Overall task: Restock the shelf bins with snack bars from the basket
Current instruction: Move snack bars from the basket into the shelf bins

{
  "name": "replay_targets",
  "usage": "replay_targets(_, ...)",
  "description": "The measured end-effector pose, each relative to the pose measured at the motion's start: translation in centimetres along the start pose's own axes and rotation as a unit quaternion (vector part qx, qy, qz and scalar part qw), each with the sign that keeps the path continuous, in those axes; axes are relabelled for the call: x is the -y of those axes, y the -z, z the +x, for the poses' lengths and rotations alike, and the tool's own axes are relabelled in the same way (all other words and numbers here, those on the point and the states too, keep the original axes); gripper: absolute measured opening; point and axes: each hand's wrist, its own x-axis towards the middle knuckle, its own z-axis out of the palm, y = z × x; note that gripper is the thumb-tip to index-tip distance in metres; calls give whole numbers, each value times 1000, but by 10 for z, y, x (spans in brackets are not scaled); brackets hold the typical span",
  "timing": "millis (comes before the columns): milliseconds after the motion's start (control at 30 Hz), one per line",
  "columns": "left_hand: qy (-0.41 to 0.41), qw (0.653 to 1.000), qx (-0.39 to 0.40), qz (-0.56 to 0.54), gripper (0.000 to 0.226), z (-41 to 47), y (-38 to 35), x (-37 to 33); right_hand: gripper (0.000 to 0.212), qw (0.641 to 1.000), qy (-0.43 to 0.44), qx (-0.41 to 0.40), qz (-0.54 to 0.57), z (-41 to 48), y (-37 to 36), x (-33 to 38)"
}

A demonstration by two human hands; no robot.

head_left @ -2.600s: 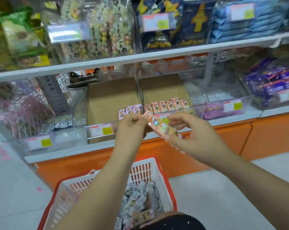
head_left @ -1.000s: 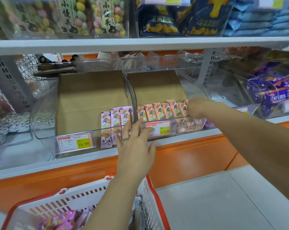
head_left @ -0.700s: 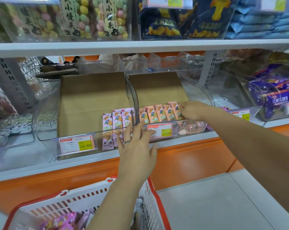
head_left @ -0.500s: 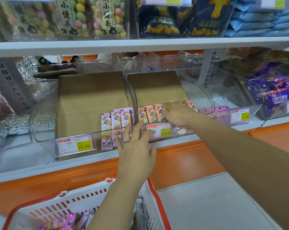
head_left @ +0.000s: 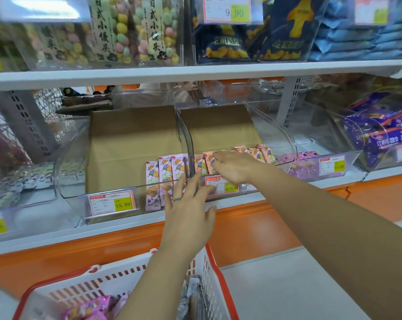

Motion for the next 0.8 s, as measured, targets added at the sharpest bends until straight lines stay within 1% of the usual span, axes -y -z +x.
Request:
replay_targets(67,-15,1000,-9,-23,43,-4,4,4,48,999,19,-29,-20,-6,-9,-3)
replay_targets(100,-31,999,-19,-36,44,-5,8,8,49,996,44,-75,-23,-12,-16,-3)
replay_targets(133,-48,997,-25,-48,44,-6,12,12,50,986,85,-145,-15,-21,-24,-2)
replay_targets(200,-62,996,-11,-55,41,-11,23,21,46,942,176,-284,34,-46,-38,7)
replay_targets(233,-58,997,5,-56,38,-15,28,27,41,916,215,-333,63,-59,-47,13)
replay_targets(267,-52,997,19,-59,34,-19,32,35,35,901,242,-350,80,-72,-58,19)
replay_targets(300,-42,997,32,-62,31,-25,36,44,31,897,261,-348,84,-82,-71,25)
replay_targets(367,-15,996,62,-54,29,-41,38,68,29,908,280,-300,85,-92,-101,36)
replay_targets(433,17,994,105,-30,29,-64,30,97,30,930,277,-218,103,-96,-133,43)
replay_targets(467,36,991,126,-20,29,-77,24,111,31,943,265,-171,109,-96,-148,44)
replay_targets(533,74,984,163,-8,31,-103,8,137,28,964,237,-81,85,-94,-176,42)
replay_targets(600,101,975,200,-1,34,-125,-12,157,28,977,206,-20,57,-89,-201,37)
replay_targets(667,122,963,239,-1,34,-145,-34,171,29,983,168,36,58,-86,-223,34)
replay_targets(733,124,954,274,-6,29,-161,-56,180,30,986,149,67,38,-87,-242,32)
replay_targets(800,109,950,292,-13,22,-173,-73,184,30,987,151,59,-15,-90,-252,30)
